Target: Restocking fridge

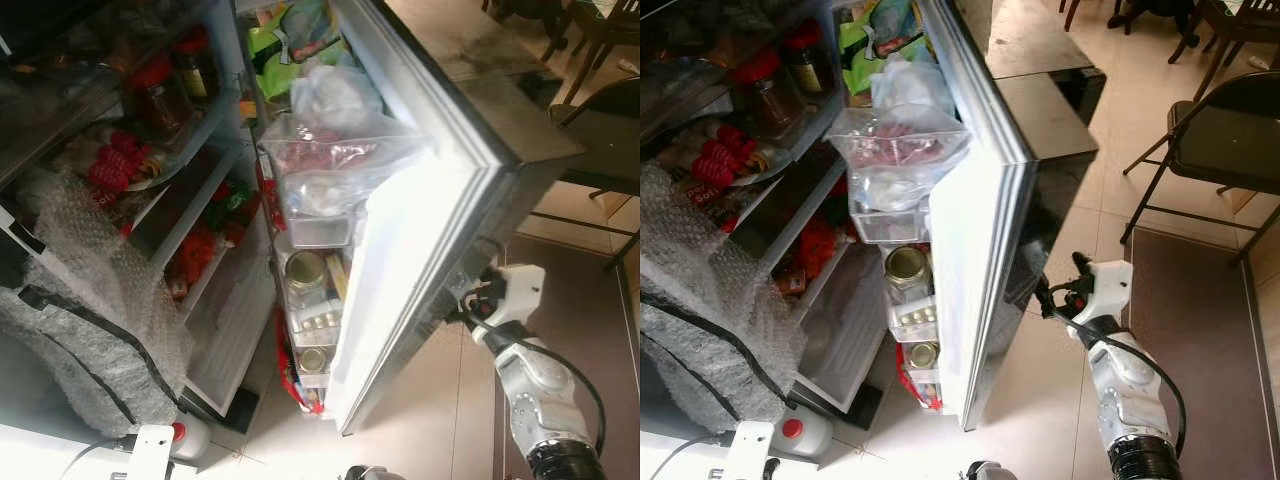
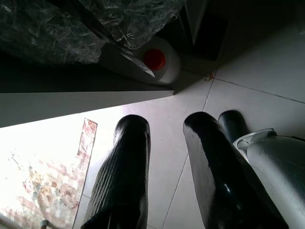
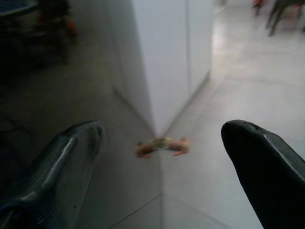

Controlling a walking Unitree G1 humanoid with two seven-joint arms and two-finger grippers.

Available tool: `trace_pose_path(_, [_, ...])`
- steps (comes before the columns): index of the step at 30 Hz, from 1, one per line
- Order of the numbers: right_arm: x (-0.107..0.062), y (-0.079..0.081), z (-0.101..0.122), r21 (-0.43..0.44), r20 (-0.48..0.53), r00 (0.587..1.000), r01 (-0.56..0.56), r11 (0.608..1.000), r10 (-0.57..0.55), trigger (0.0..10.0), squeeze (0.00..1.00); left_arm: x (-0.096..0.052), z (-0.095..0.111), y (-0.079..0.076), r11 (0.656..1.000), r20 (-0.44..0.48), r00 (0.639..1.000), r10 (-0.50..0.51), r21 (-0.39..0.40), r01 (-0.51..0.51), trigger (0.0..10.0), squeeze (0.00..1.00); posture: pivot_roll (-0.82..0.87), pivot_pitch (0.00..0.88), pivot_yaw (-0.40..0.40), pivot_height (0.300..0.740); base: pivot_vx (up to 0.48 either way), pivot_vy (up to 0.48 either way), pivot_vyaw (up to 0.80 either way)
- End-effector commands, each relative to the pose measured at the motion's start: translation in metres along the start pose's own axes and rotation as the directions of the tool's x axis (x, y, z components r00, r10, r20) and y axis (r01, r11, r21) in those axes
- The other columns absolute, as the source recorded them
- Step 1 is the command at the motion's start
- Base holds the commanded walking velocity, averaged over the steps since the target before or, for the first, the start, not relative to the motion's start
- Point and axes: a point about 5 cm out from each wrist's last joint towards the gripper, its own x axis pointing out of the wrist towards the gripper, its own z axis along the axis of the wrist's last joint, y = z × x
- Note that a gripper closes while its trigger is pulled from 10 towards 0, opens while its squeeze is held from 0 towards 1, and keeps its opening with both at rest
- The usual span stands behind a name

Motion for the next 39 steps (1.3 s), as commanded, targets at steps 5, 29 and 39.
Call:
trace_pose_path(5, [0.000, 0.011, -0.002, 0.107, -0.015, 0.991, -0.128, 0.986, 0.131, 10.0, 0.00, -0.002, -0.010, 0.003, 1.000, -0.029, 1.000, -0.007, 0.029, 0.008, 10.0, 0.00, -0.11, 0.168, 0.003, 0.740, 0.000, 0.000, 0.00])
trace_pose_path(29, [0.041, 0.069, 0.012, 0.237, 0.016, 0.879, -0.466, 0.852, 0.477, 10.0, 0.00, -0.003, -0.010, 0.002, 1.000, -0.028, 1.000, -0.003, 0.015, 0.004, 10.0, 0.00, -0.09, 0.180, -0.014, 0.740, 0.000, 0.000, 0.00])
trace_pose_path(39, [0.073, 0.095, 0.029, 0.228, 0.054, 0.843, -0.532, 0.816, 0.535, 10.0, 0.00, -0.003, -0.010, 0.000, 1.000, -0.026, 1.000, 0.003, 0.007, -0.002, 10.0, 0.00, -0.07, 0.166, -0.018, 0.740, 0.000, 0.000, 0.00])
